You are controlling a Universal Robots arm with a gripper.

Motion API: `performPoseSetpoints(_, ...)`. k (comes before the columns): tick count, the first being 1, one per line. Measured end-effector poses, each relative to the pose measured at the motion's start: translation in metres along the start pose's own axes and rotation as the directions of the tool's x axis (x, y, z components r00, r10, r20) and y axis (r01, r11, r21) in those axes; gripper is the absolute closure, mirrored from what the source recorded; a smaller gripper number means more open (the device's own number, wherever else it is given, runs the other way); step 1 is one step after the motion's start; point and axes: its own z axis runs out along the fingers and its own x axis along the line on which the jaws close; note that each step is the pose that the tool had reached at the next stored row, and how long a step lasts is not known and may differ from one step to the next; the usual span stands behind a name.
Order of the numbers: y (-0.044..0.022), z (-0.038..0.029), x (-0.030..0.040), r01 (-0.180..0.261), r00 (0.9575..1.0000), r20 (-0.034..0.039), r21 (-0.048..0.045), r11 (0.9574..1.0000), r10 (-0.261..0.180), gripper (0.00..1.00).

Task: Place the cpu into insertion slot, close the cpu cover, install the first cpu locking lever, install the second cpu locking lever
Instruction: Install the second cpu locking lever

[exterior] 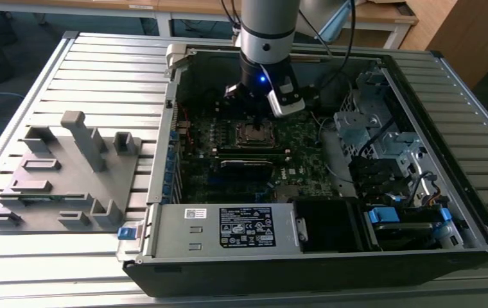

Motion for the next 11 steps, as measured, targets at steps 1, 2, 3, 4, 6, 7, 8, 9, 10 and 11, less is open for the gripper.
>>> performPoseSetpoints(1, -0.0007, 0.0, -0.0001, 0.0, 1.0, 0.0, 0.0, 1.0, 0.0, 0.9)
performPoseSetpoints(2, -0.0015, -0.0001, -0.0002, 0.0, 1.0, 0.0, -0.0001, 1.0, 0.0, 0.9)
performPoseSetpoints(3, -0.0024, -0.0001, -0.0003, 0.0, 1.0, 0.0, 0.0, 1.0, 0.0, 0.9)
performPoseSetpoints(4, -0.0033, -0.0002, -0.0004, 0.0, 1.0, 0.0, 0.0, 1.0, 0.0, 0.9)
performPoseSetpoints(6, -0.0051, -0.0003, -0.0007, 0.0, 1.0, 0.0001, -0.0001, 1.0, 0.0, 0.9)
performPoseSetpoints(7, -0.0058, -0.0003, -0.0008, 0.0, 1.0, 0.0, -0.0001, 1.0, 0.0, 0.9)
performPoseSetpoints(8, -0.0065, -0.0004, -0.0009, 0.0, 1.0, 0.0001, 0.0, 1.0, 0.0, 0.9)
performPoseSetpoints(9, -0.0072, -0.0004, -0.001, 0.0, 1.0, 0.0, 0.0, 1.0, 0.0, 0.9)
performPoseSetpoints(10, -0.008, -0.0005, -0.0011, 0.0, 1.0, 0.0001, 0.0001, 1.0, 0.0, 0.9)
performPoseSetpoints(11, -0.0087, -0.0005, -0.0012, 0.0, 1.0, 0.0, 0.0002, 1.0, 0.0, 0.9)
